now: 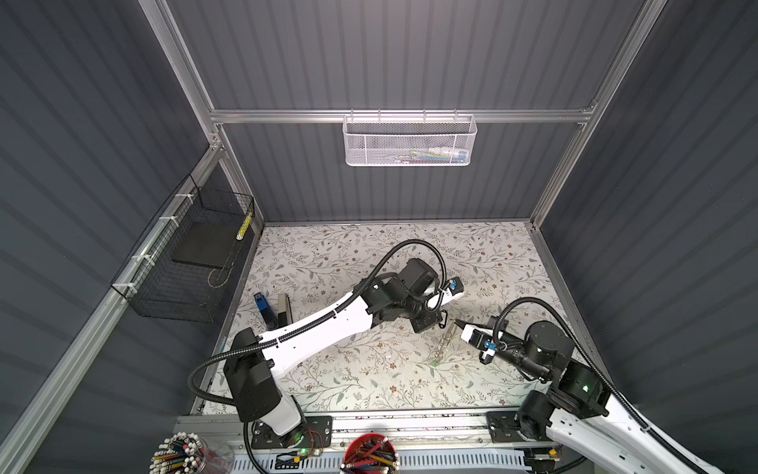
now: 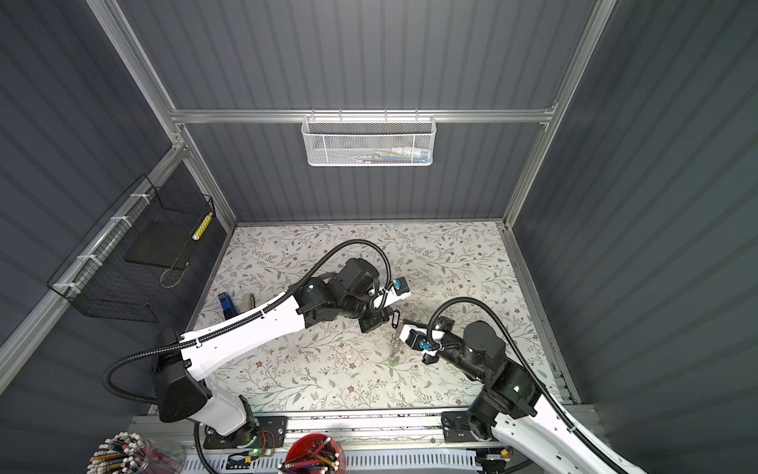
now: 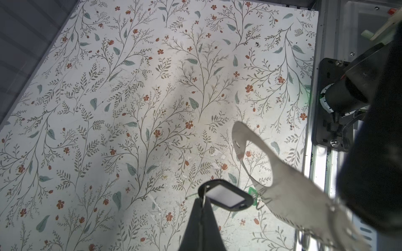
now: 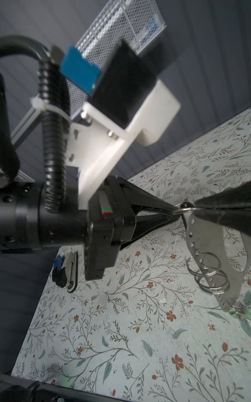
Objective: Put the keys on the keyring
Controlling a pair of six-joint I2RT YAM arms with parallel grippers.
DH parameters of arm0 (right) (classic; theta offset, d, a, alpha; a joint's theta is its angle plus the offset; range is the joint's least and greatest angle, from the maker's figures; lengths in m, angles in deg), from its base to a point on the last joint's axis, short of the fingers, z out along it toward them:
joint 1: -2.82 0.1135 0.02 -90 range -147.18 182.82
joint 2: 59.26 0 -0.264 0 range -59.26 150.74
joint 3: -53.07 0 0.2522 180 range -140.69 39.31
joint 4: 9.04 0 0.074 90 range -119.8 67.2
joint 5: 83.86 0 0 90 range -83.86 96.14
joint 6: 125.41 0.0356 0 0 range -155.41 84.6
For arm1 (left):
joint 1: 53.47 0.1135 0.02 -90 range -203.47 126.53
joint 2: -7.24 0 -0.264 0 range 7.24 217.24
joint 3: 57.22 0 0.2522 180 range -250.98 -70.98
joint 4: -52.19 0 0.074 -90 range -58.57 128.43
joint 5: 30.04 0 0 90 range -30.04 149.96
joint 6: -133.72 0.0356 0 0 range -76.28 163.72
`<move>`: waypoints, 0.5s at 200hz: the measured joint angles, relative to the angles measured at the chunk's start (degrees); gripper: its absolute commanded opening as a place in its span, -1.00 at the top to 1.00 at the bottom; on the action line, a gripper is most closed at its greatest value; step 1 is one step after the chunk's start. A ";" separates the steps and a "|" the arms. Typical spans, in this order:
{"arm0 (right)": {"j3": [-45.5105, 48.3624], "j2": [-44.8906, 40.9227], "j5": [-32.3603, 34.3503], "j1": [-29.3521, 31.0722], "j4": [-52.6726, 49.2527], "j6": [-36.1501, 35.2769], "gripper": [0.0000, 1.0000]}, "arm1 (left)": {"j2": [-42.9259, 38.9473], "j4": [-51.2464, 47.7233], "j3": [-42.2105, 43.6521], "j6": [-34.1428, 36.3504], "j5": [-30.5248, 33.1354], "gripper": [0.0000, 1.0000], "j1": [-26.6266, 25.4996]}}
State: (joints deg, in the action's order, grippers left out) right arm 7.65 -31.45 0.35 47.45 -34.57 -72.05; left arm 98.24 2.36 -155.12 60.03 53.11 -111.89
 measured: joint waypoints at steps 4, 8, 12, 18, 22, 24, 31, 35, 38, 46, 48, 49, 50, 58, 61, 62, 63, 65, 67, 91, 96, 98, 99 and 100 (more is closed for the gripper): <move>0.00 0.61 0.44 0.02 0.00 0.61 1.00 | 0.00 -0.02 -0.11 0.02 -0.22 1.00 0.00; 0.02 1.05 0.90 0.00 0.00 1.18 1.00 | 0.00 0.00 -0.17 0.02 -0.50 1.00 0.00; 0.02 1.49 1.49 0.00 0.02 1.79 1.00 | 0.00 0.00 -0.20 0.02 -0.83 1.00 0.00; 0.07 2.05 2.19 0.00 0.00 2.47 1.00 | -0.02 0.00 -0.20 0.07 -1.22 1.00 0.00; 0.13 2.29 2.60 0.00 0.00 2.95 1.00 | -0.02 0.00 -0.20 0.20 -1.60 1.00 0.00; 0.15 2.38 2.78 0.00 0.00 3.19 1.00 | -0.02 0.02 -0.20 0.22 -1.81 1.00 0.00; 0.22 2.58 3.28 0.00 0.00 3.85 1.00 | -0.02 0.09 -0.15 0.52 -2.43 1.00 0.00; 0.26 2.64 3.63 0.00 0.07 4.37 1.00 | -0.13 0.15 -0.09 0.74 -2.95 1.00 0.00; 0.26 2.67 3.78 0.00 0.07 4.66 1.00 | -0.13 0.17 -0.02 0.92 -3.28 1.00 0.00; 0.26 2.89 4.52 0.00 0.20 5.55 1.00 | -0.39 0.26 0.17 1.42 -4.37 1.00 0.00; 0.26 2.99 4.61 0.00 0.24 5.77 1.00 | -0.44 0.28 0.24 1.53 -4.66 1.00 0.00; 0.26 3.02 4.70 0.00 0.26 5.84 1.00 | -0.48 0.28 0.24 1.53 -4.72 1.00 0.00; 0.26 3.04 4.79 0.00 0.28 5.88 1.00 | -0.52 0.28 0.28 1.57 -4.85 1.00 0.00; 0.26 3.37 5.44 0.00 0.44 6.71 1.00 | -0.79 0.28 0.42 2.08 -5.88 1.00 0.00; 0.26 3.61 5.64 0.00 0.50 6.99 1.00 | -0.85 0.28 0.42 2.21 -6.23 1.00 0.00; 0.26 3.67 5.70 0.00 0.50 7.06 1.00 | -0.90 0.28 0.42 2.27 -6.36 1.00 0.00; 0.26 3.72 5.77 0.00 0.50 7.10 1.00 | -0.90 0.28 0.42 2.32 -6.43 1.00 0.00; 0.24 3.96 5.88 0.00 0.52 7.26 1.00 | -0.94 0.31 0.42 2.47 -6.67 1.00 0.00; 0.24 4.20 6.03 0.00 0.52 7.45 1.00 | -1.03 0.31 0.42 2.62 -6.86 1.00 0.00; 0.22 7.43 6.12 -0.07 -0.35 8.68 1.00 | -1.90 0.94 0.61 3.50 -8.24 1.00 0.00; 0.22 8.09 5.90 -0.07 -0.66 8.83 1.00 | -2.08 1.07 0.68 3.65 -8.26 1.00 0.00; 0.22 8.28 5.81 -0.07 -0.74 8.90 1.00 | -2.16 1.16 0.68 3.65 -8.24 1.00 0.00; 0.22 8.33 5.79 -0.07 -0.79 8.94 1.00 | -2.21 1.22 0.70 3.67 -8.24 1.00 0.00; 0.22 8.39 5.75 -0.07 -0.85 8.98 1.00 | -2.25 1.25 0.70 3.69 -8.22 1.00 0.00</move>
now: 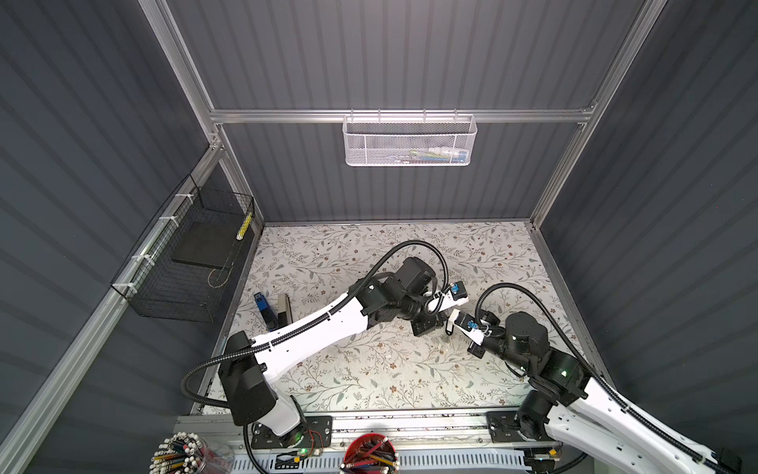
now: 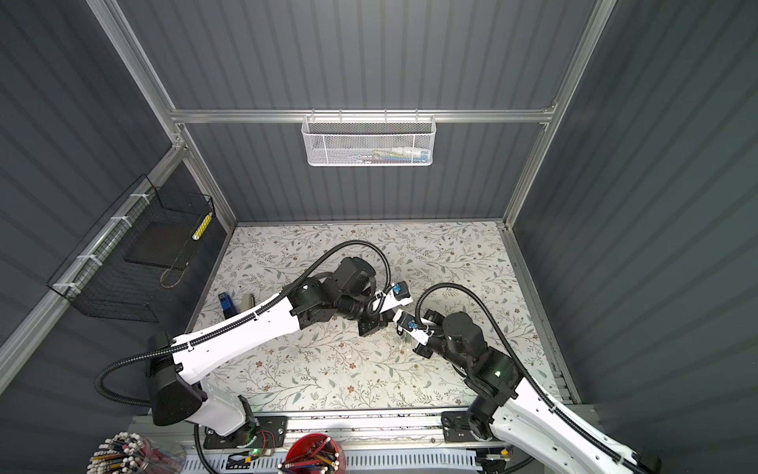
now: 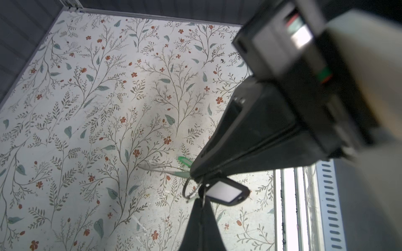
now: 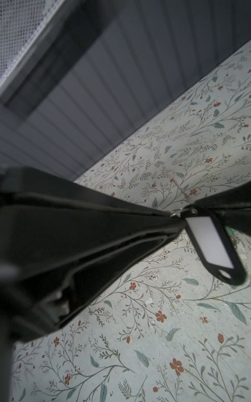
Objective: Put the keys on the keyring
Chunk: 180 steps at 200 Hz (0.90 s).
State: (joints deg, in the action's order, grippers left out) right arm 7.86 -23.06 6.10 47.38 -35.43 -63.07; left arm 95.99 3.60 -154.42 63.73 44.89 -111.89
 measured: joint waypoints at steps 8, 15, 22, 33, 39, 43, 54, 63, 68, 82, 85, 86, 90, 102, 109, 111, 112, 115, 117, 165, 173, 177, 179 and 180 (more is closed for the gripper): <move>0.00 0.31 -0.46 0.00 -0.59 0.13 1.00 | -0.20 0.28 0.04 0.17 0.02 1.00 0.00; 0.07 0.15 -0.81 0.00 -0.85 0.22 1.00 | -0.37 0.44 0.04 0.37 0.09 1.00 0.00; 0.17 -0.26 -0.87 0.00 -0.83 0.26 1.00 | -0.48 0.57 0.04 0.42 0.28 1.00 0.00; 0.37 -1.44 -0.50 0.00 -0.87 0.37 1.00 | -0.57 0.57 0.09 0.61 0.63 1.00 0.00; 0.48 -2.19 -0.02 0.00 -0.85 0.44 1.00 | -0.63 0.61 0.20 0.68 0.94 1.00 0.00; 0.48 -2.80 0.50 0.02 -0.90 0.44 1.00 | -0.63 0.59 0.28 0.79 1.16 1.00 0.00; 0.48 -4.52 1.88 0.00 -0.87 0.42 1.00 | -0.63 0.55 0.55 0.85 1.73 1.00 0.00; 0.48 -5.88 2.84 0.00 -0.85 0.35 1.00 | -0.63 0.42 0.66 0.87 2.21 1.00 0.00; 0.48 -6.54 3.23 0.00 -0.85 0.22 1.00 | -0.63 0.31 0.68 0.90 2.51 1.00 0.00; 0.35 -8.09 3.91 0.00 -0.94 0.07 1.00 | -0.55 -0.07 0.66 0.92 3.41 1.00 0.00; 0.26 -8.22 3.91 0.00 -1.01 0.02 1.00 | -0.52 -0.11 0.66 0.90 3.54 1.00 0.00; 0.22 -8.26 3.89 0.00 -1.05 0.00 1.00 | -0.46 -0.15 0.66 0.90 3.58 1.00 0.00; 0.07 -8.33 3.89 0.00 -1.20 -0.07 1.00 | -0.35 -0.28 0.63 0.90 3.78 1.00 0.00; -0.63 -8.17 3.39 0.00 -1.84 -0.50 1.00 | 0.24 -0.66 0.50 0.85 4.39 1.00 0.00; -1.05 -7.96 2.91 0.00 -2.23 -0.87 1.00 | 0.66 -0.96 0.44 0.85 4.66 1.00 0.00; -1.14 -7.91 2.80 0.00 -2.32 -0.87 1.00 | 0.79 -1.05 0.39 0.85 4.70 1.00 0.00; -1.20 -7.85 2.69 0.00 -2.38 -0.94 1.00 | 0.83 -1.09 0.39 0.85 4.72 1.00 0.00; -1.38 -7.69 2.45 0.00 -2.45 -1.09 1.00 | 1.05 -1.25 0.33 0.85 4.83 1.00 0.00; -1.46 -7.61 2.27 0.00 -2.49 -1.16 1.00 | 1.18 -1.29 0.31 0.83 4.85 1.00 0.00; -2.73 -4.11 -2.21 0.02 -3.78 -4.00 1.00 | 3.19 -3.37 -1.49 0.96 4.98 1.00 0.00; -3.30 -2.69 -2.69 0.02 -4.83 -4.33 1.00 | 3.23 -3.50 -1.90 1.07 4.98 1.00 0.00; -3.50 -2.05 -2.84 0.04 -5.20 -4.35 1.00 | 3.23 -3.52 -2.08 1.22 4.98 1.00 0.00; -3.63 -1.75 -2.91 0.07 -5.44 -4.37 1.00 | 3.23 -3.52 -2.16 1.31 4.96 1.00 0.00; -3.67 -1.66 -2.95 0.07 -5.49 -4.37 1.00 | 3.23 -3.52 -2.19 1.31 4.98 1.00 0.00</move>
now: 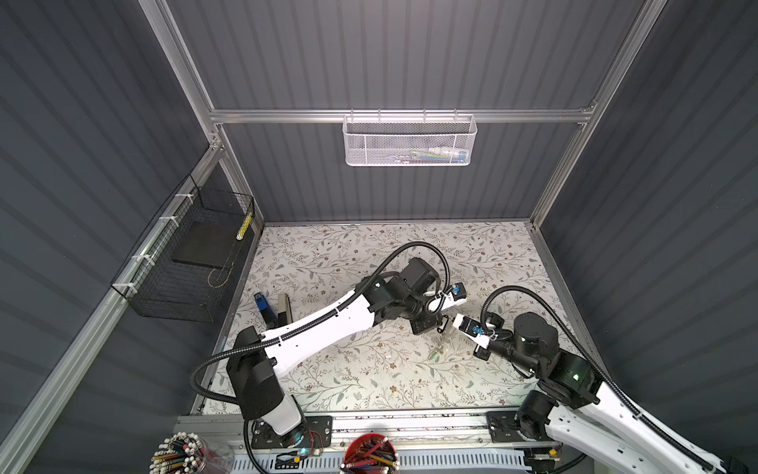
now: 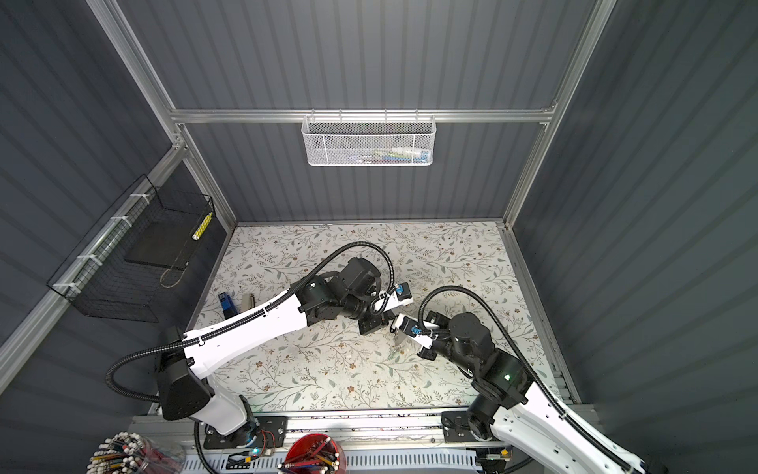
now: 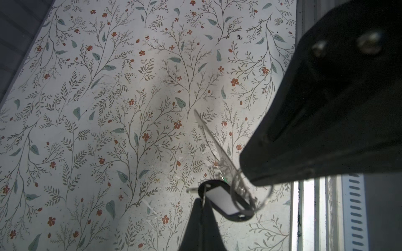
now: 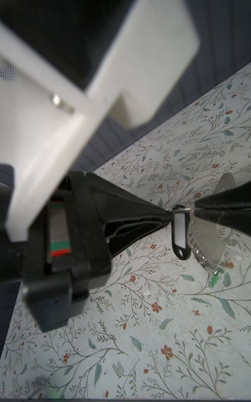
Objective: Put the keys on the keyring
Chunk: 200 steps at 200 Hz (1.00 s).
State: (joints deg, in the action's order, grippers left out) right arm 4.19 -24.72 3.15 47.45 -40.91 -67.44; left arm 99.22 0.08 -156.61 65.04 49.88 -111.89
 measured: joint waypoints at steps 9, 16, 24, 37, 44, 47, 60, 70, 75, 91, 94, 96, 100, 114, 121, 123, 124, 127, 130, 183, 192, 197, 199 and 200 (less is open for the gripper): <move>-0.28 1.40 -0.11 0.00 -0.76 0.04 1.00 | 0.00 -0.02 -0.31 0.55 0.11 1.00 0.00; -0.33 2.10 -0.11 0.02 -1.16 0.13 1.00 | 0.00 -0.04 -0.37 0.96 -0.02 1.00 0.11; -0.33 2.62 -0.02 0.07 -1.81 0.42 1.00 | -0.02 -0.02 -0.37 1.46 -0.17 1.00 0.22; -0.33 2.71 0.35 0.07 -2.38 1.27 1.00 | -0.07 0.09 -0.37 2.19 -0.46 1.00 0.22; -0.33 2.58 0.57 0.07 -2.40 1.66 1.00 | -0.15 0.24 -0.33 2.54 -0.50 1.00 0.22; -0.33 2.51 0.68 0.07 -2.40 1.90 1.00 | -0.28 0.39 -0.26 2.67 -0.59 1.00 0.22; -0.33 2.34 1.14 0.07 -2.43 2.82 1.00 | -0.83 0.96 0.15 3.15 -0.70 1.00 0.24; -0.33 2.32 1.49 0.07 -2.40 3.58 1.00 | -1.60 1.55 0.74 3.39 -0.94 1.00 0.24; -0.33 2.32 1.73 0.07 -2.43 3.89 1.00 | -2.01 1.77 1.01 3.61 -1.09 1.00 0.26; -0.33 2.23 2.36 0.09 -2.49 4.94 1.00 | -3.15 2.56 1.64 3.80 -1.42 1.00 0.31; -0.33 2.14 2.40 0.09 -2.49 5.03 1.00 | -3.37 2.73 1.75 3.80 -1.51 1.00 0.33; -0.33 2.12 2.43 0.09 -2.49 5.09 1.00 | -3.48 2.82 1.81 3.82 -1.51 1.00 0.33; -0.33 1.97 2.47 0.11 -2.49 5.20 1.00 | -3.63 2.95 1.88 3.82 -1.55 1.00 0.33; -0.33 1.01 2.58 0.11 -2.47 5.44 1.00 | -3.91 3.45 1.99 4.02 -1.92 1.00 0.33; -0.33 0.28 2.58 0.11 -2.45 5.42 1.00 | -3.91 3.63 2.03 4.13 -1.99 1.00 0.33; -0.31 -0.04 2.58 0.11 -2.40 5.42 1.00 | -3.91 3.65 2.03 4.24 -1.99 1.00 0.33; -0.31 -0.13 2.58 0.11 -2.38 5.42 1.00 | -3.91 3.65 2.05 4.24 -1.99 1.00 0.33; -0.26 -0.61 2.58 0.11 -2.36 5.38 1.00 | -3.91 3.67 2.12 4.33 -2.01 1.00 0.33; -0.24 -1.20 2.60 0.11 -2.27 5.20 1.00 | -3.91 3.67 2.19 4.52 -2.08 1.00 0.33; 0.13 -10.23 4.33 0.11 -2.10 1.33 1.00 | -6.43 4.96 7.54 7.17 -3.26 1.00 0.33; 0.24 -11.10 4.83 0.11 -2.08 0.90 1.00 | -7.08 5.42 8.52 7.61 -3.30 1.00 0.33; 0.28 -11.52 5.16 0.11 -2.10 0.59 1.00 | -7.43 5.73 9.01 7.85 -3.45 1.00 0.33; 0.28 -11.61 5.22 0.11 -2.10 0.46 1.00 | -7.58 5.92 9.22 7.93 -3.50 1.00 0.33; 0.28 -11.69 5.38 0.11 -2.12 0.44 1.00 | -7.63 5.97 9.27 7.96 -3.48 1.00 0.33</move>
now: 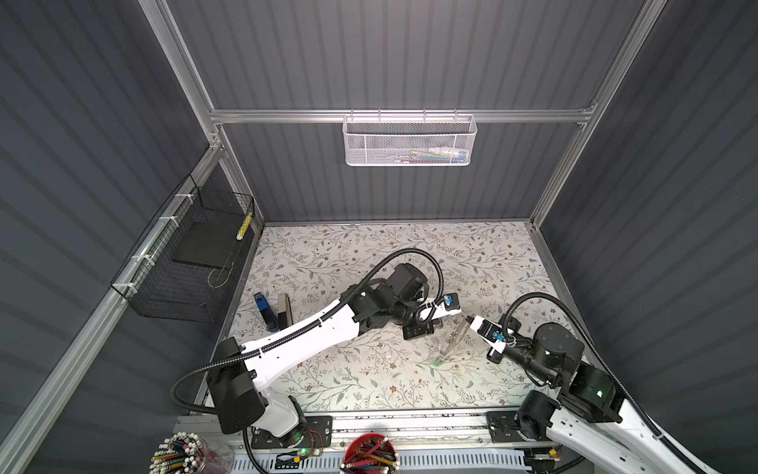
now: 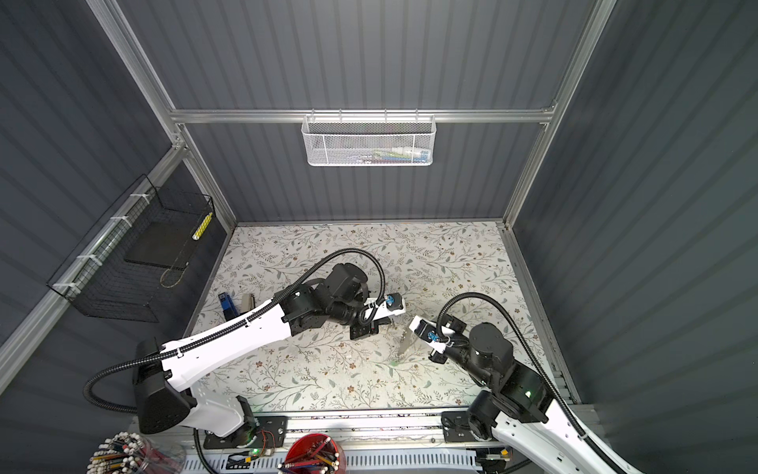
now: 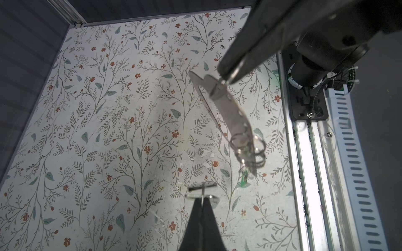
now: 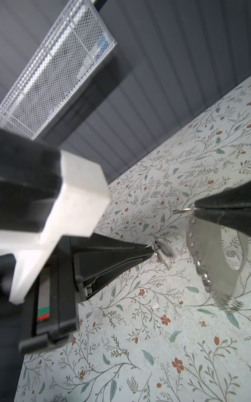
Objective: Put the keys on the keyring
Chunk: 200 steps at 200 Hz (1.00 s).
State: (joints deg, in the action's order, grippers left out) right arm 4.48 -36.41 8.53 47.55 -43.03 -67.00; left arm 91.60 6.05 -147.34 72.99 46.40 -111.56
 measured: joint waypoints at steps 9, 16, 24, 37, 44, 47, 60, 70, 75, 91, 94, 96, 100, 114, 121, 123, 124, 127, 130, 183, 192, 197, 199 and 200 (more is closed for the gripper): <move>0.00 -0.20 0.63 0.00 0.02 -0.46 1.00 | -0.52 0.83 0.70 0.46 -0.22 1.00 0.00; 0.00 -0.13 0.94 0.00 0.00 -0.83 1.00 | -0.74 1.57 1.03 0.63 -0.31 1.00 0.00; 0.00 0.11 1.31 0.00 -0.24 -1.20 1.00 | -0.87 2.12 1.14 0.81 -0.57 1.00 0.00; 0.00 0.96 1.51 0.00 -0.63 -1.66 1.00 | -0.96 3.23 1.22 1.20 -1.03 1.00 0.00; 0.00 1.51 1.51 0.00 -0.76 -1.86 1.00 | -0.98 3.72 1.22 1.25 -1.33 1.00 0.00; 0.00 1.77 1.49 0.00 -0.79 -1.88 1.00 | -0.98 3.85 1.22 1.31 -1.46 1.00 0.00; 0.00 2.84 1.20 0.00 -0.81 -1.99 1.00 | -1.01 4.59 1.22 1.53 -2.16 1.00 0.00; 0.00 3.54 0.68 0.00 -0.68 -2.08 1.00 | -1.01 4.83 1.22 1.64 -2.80 1.00 0.00; 0.00 3.82 0.33 0.00 -0.57 -2.05 1.00 | -1.01 4.87 1.22 1.64 -3.21 1.00 0.00; 0.00 4.68 -0.70 0.00 0.09 -2.05 1.00 | -1.01 5.05 1.22 1.60 -4.74 1.00 0.00; 0.00 4.87 -0.87 0.00 0.24 -2.05 1.00 | -0.98 5.03 1.22 1.55 -5.01 1.00 0.00; 0.00 5.01 -0.96 0.00 0.35 -2.03 1.00 | -0.98 5.01 1.22 1.53 -5.22 1.00 0.00; 0.00 5.20 -1.16 0.00 0.50 -2.03 1.00 | -0.98 5.03 1.22 1.44 -5.62 1.00 0.00; 0.00 6.10 -1.84 0.00 1.01 -1.92 1.00 | -0.66 5.01 1.14 0.92 -6.80 1.00 0.00; 0.00 6.43 -2.19 0.00 1.20 -1.88 1.00 | -0.35 5.03 1.01 0.61 -7.30 1.00 0.00; 0.00 6.51 -2.25 0.00 1.27 -1.88 1.00 | -0.22 5.01 0.96 0.48 -7.41 1.00 0.00; 0.00 6.54 -2.27 0.00 1.29 -1.86 1.00 | -0.15 5.03 0.92 0.46 -7.52 1.00 0.00; 0.00 6.64 -2.43 0.00 1.38 -1.86 1.00 | 0.02 5.05 0.85 0.26 -7.63 1.00 0.00; 0.00 6.71 -2.54 0.00 1.51 -1.84 1.00 | 0.20 5.05 0.79 0.11 -7.69 1.00 0.00; 0.07 6.69 -4.48 0.00 2.95 -1.40 1.00 | 1.16 5.62 0.61 -2.08 -8.13 1.00 0.00; 0.31 6.45 -4.70 0.00 3.13 -1.38 1.00 | 1.16 5.86 0.61 -2.36 -8.13 1.00 0.00; 0.48 6.27 -4.81 0.00 3.13 -1.38 1.00 | 1.14 6.08 0.61 -2.56 -8.13 1.00 0.00; 0.57 6.21 -4.83 0.00 3.10 -1.38 1.00 | 1.14 6.14 0.61 -2.56 -8.13 1.00 0.00; 0.61 6.19 -4.85 0.00 3.10 -1.38 1.00 | 1.11 6.23 0.61 -2.62 -8.13 1.00 0.00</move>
State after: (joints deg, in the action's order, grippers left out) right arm 5.09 -30.23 3.68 47.55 -39.93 -68.38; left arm 92.71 12.28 -146.73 70.37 38.27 -111.56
